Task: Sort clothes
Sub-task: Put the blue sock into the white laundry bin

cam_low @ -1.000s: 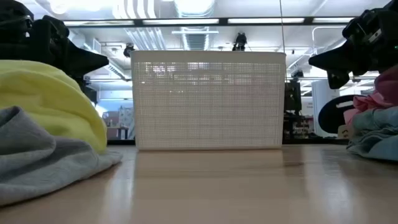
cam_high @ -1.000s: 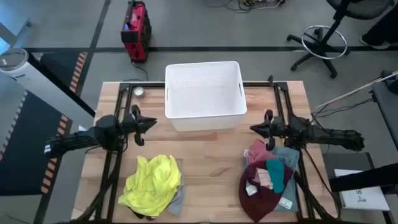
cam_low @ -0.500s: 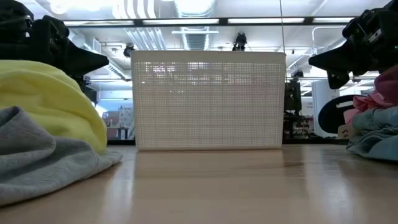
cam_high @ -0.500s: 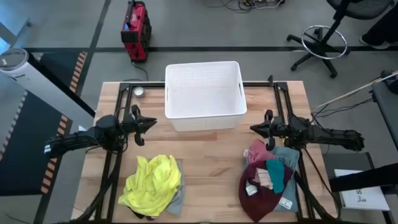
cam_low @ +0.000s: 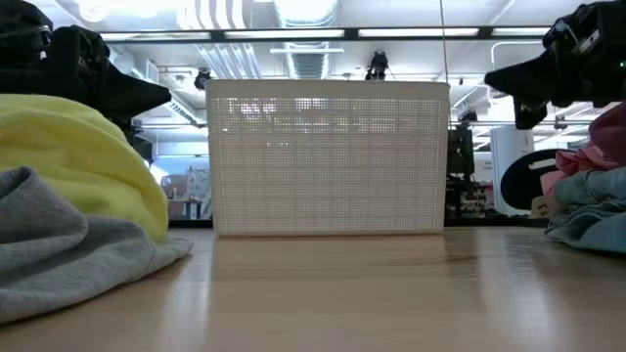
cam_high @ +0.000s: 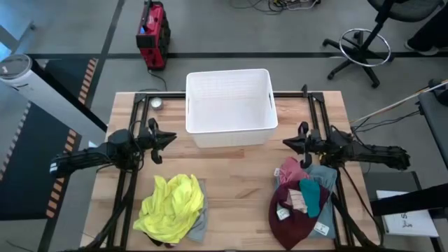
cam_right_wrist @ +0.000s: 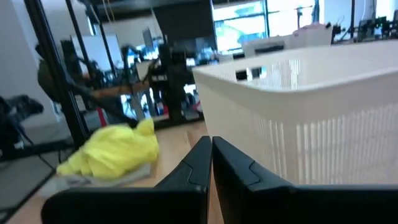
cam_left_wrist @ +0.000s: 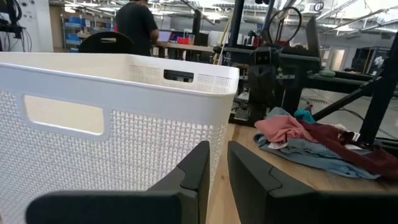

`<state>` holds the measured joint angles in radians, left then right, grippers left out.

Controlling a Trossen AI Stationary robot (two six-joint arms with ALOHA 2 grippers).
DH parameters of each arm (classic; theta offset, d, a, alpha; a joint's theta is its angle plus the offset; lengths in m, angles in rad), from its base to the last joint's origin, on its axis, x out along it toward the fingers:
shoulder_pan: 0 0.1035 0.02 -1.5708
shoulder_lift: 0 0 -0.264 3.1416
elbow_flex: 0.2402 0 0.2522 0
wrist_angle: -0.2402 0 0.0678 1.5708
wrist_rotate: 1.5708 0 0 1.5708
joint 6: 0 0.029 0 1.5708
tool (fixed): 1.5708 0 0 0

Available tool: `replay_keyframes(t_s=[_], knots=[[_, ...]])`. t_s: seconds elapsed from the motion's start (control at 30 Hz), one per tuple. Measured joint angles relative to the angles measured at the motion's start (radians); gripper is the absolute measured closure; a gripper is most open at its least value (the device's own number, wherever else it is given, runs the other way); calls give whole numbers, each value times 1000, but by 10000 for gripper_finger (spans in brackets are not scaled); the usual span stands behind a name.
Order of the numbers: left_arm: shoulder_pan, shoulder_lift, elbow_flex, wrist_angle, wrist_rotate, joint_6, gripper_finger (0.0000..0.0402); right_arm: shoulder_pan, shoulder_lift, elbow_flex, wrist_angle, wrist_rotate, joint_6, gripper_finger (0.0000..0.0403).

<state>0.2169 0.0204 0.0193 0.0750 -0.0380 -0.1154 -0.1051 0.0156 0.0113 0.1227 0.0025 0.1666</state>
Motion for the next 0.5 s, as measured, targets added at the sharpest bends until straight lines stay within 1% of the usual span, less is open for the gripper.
replay_keyframes(t_s=[0.17, 0.27, 0.33, 0.5], knots=[[0, 0, 0, 0, 0, 28, 356, 0, 0, 0, 114, 0, 5, 403], [0, 0, 0, -1, 0, 28, 356, 0, 0, 0, 156, -1, 54, 403], [0, 0, 0, -1, 0, 28, 356, 0, 0, 0, 185, -3, 58, 403], [0, 0, 0, -1, 0, 28, 356, 0, 8, 49, 120, -52, 33, 403]])
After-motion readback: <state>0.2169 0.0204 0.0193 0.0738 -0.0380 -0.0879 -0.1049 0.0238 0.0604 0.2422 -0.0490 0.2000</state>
